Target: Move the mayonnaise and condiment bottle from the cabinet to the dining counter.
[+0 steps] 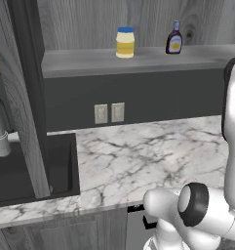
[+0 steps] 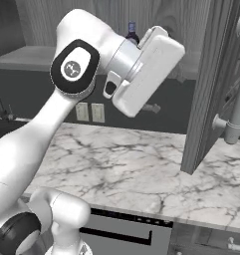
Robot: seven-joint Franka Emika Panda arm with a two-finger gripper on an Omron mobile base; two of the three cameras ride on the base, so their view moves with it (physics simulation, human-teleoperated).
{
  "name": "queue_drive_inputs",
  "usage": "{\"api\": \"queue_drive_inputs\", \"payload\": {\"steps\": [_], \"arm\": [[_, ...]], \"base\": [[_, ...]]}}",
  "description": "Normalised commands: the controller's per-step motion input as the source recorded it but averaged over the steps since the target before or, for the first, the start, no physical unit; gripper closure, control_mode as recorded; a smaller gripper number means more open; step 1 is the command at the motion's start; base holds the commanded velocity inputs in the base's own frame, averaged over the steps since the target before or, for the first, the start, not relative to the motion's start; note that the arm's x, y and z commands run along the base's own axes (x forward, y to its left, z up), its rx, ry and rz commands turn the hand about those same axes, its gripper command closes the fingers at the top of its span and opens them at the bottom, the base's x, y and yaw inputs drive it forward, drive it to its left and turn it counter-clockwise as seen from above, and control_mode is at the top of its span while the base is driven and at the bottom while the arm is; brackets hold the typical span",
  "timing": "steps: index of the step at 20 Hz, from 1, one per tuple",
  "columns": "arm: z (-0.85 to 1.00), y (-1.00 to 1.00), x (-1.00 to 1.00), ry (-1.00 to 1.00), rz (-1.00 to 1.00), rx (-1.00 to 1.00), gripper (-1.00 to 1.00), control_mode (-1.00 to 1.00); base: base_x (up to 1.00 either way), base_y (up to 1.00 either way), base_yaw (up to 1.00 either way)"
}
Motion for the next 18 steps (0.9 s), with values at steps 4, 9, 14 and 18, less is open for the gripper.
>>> {"api": "queue_drive_inputs", "payload": {"steps": [4, 9, 14, 18], "arm": [[-0.02, 0.68, 0.36, 0.02, 0.17, -0.03, -1.00, -1.00], [0.00, 0.73, 0.15, 0.09, 0.24, -0.07, -1.00, -1.00], [0.12, 0.64, 0.09, 0.20, 0.29, -0.11, -1.00, -1.00], [0.10, 0.60, -0.01, 0.27, 0.43, -0.15, -1.00, -1.00]], "base": [[0.00, 0.00, 0.00], [0.00, 0.00, 0.00], [0.00, 0.00, 0.00], [0.00, 0.00, 0.00]]}}
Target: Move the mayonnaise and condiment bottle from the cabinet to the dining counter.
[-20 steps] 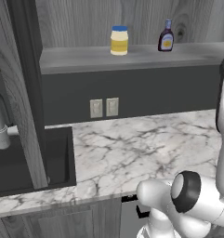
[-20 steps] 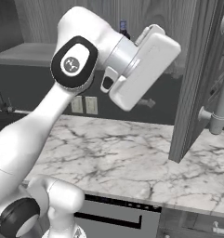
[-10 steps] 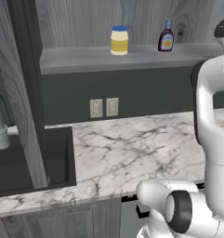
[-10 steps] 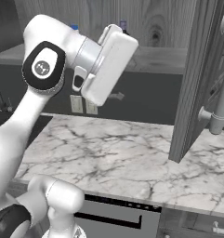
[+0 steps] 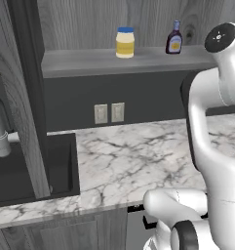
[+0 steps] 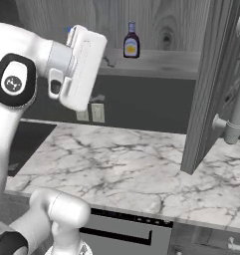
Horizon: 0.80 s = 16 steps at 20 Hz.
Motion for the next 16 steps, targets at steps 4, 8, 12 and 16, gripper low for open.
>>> {"api": "queue_drive_inputs", "payload": {"steps": [4, 8, 12, 16], "arm": [[0.09, 0.54, -0.10, 0.31, 0.55, -0.15, -1.00, -1.00], [0.11, 0.48, -0.13, 0.34, 0.61, -0.15, -1.00, -1.00], [0.14, 0.42, -0.15, 0.37, 0.66, -0.16, -1.00, -1.00], [0.06, 0.21, 0.03, 0.19, 0.61, -0.19, -1.00, -1.00]], "base": [[0.00, 0.00, 0.00], [0.00, 0.00, 0.00], [0.00, 0.00, 0.00], [0.00, 0.00, 0.00]]}}
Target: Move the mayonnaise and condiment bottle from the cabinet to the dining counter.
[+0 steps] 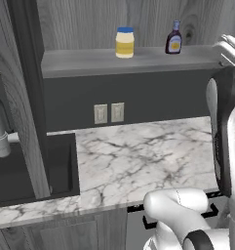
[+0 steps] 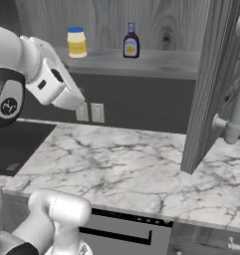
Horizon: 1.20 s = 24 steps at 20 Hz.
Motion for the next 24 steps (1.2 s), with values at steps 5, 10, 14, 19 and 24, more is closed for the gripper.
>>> {"api": "queue_drive_inputs", "payload": {"steps": [5, 10, 14, 19, 24], "arm": [[0.06, 0.00, 0.30, 0.02, 0.55, -0.14, -1.00, -1.00], [0.04, 0.01, 0.29, 0.00, 0.41, -0.23, -1.00, -1.00], [0.00, 0.00, 0.52, -0.02, 0.23, -0.26, -1.00, -1.00], [0.06, 0.00, 0.53, 0.00, 0.08, -0.25, -1.00, -1.00], [0.06, -0.04, 0.49, 0.00, 0.05, -0.15, -1.00, -1.00]], "base": [[0.00, 0.00, 0.00], [0.00, 0.00, 0.00], [0.00, 0.00, 0.00], [0.00, 0.00, 0.00], [0.00, 0.00, 0.00]]}}
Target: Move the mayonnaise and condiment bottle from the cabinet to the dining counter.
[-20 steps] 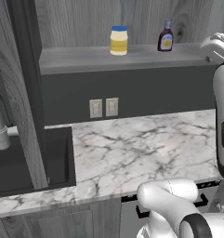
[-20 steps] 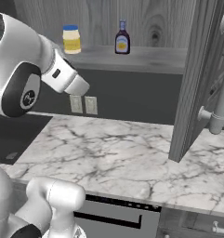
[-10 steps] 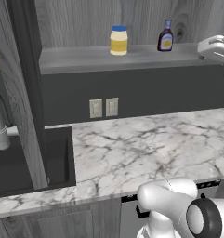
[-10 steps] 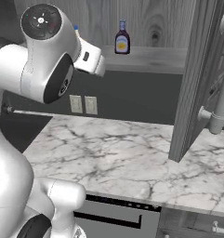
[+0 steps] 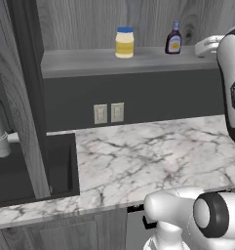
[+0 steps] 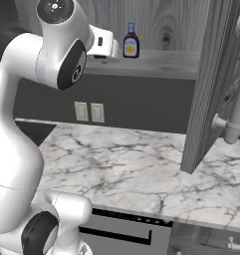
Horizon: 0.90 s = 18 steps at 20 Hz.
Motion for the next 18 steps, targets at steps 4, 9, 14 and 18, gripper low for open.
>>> {"api": "queue_drive_inputs", "payload": {"steps": [4, 9, 14, 18], "arm": [[0.05, -0.06, 0.41, -0.06, 0.04, -0.08, -1.00, -1.00], [0.04, -0.17, 0.42, -0.02, 0.05, -0.01, -1.00, -1.00], [0.14, -0.16, 0.52, 0.00, 0.05, 0.00, -1.00, -1.00], [0.17, -0.02, 0.58, 0.00, 0.01, 0.00, -1.00, -1.00]], "base": [[0.00, 0.00, 0.00], [0.00, 0.00, 0.00], [0.00, 0.00, 0.00], [0.00, 0.00, 0.00]]}}
